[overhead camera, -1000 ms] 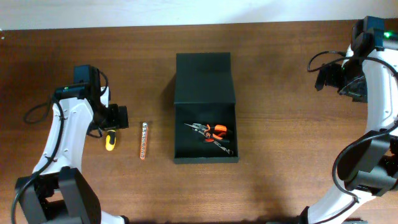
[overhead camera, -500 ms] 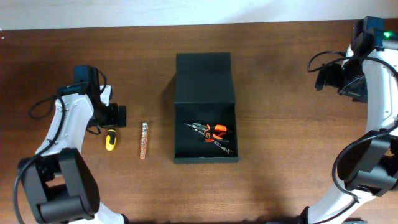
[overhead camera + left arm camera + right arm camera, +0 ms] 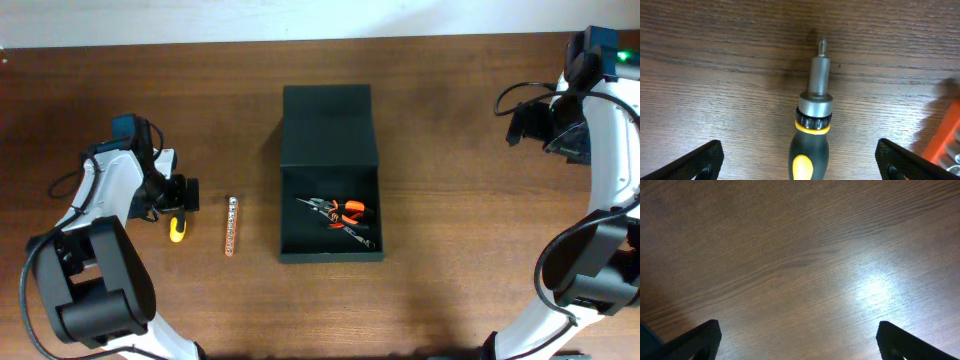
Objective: Pack container
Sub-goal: 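Move the left gripper over the yellow-black screwdriver, then lower the left gripper and close it on the screwdriver handle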
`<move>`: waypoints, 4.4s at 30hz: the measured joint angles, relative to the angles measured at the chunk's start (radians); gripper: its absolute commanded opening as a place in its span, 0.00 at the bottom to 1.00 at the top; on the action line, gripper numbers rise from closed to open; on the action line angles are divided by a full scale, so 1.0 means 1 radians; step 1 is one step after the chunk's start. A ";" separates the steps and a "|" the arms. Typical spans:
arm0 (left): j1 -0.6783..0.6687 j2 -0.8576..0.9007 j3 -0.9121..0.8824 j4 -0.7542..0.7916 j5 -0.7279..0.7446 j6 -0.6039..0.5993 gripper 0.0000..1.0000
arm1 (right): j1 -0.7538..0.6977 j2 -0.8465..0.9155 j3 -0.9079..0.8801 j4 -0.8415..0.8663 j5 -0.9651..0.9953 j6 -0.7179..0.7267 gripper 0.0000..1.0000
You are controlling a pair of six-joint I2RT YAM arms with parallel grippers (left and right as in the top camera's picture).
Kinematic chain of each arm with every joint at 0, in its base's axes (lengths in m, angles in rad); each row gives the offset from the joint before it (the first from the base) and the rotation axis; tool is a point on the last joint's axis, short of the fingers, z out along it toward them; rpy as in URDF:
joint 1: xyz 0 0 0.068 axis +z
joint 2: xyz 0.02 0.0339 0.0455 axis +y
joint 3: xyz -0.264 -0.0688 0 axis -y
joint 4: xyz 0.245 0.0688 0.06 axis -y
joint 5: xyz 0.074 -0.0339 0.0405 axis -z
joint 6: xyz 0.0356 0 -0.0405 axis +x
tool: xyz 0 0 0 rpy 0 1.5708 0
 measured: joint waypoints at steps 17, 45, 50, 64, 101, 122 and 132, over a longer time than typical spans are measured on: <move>0.000 0.041 -0.004 0.000 -0.019 -0.019 0.99 | 0.000 0.000 0.000 0.000 0.000 -0.001 0.99; -0.007 0.041 -0.005 -0.053 -0.010 -0.027 0.99 | 0.000 0.000 0.000 0.000 0.000 0.000 0.99; -0.007 0.041 -0.005 -0.053 -0.010 -0.027 0.99 | 0.000 0.000 0.000 0.000 0.000 0.000 0.99; -0.007 0.041 -0.005 -0.029 -0.011 -0.027 0.99 | 0.000 0.000 0.000 0.000 0.000 0.000 0.99; -0.007 0.102 -0.004 0.015 -0.002 -0.022 0.99 | 0.000 0.000 0.000 0.000 0.000 0.000 0.99; -0.007 0.102 -0.004 0.016 0.004 -0.020 0.89 | 0.000 0.000 0.000 0.000 0.000 0.000 0.99; -0.009 0.102 -0.004 0.027 0.008 -0.012 0.63 | 0.000 0.000 0.000 0.000 0.000 0.000 0.99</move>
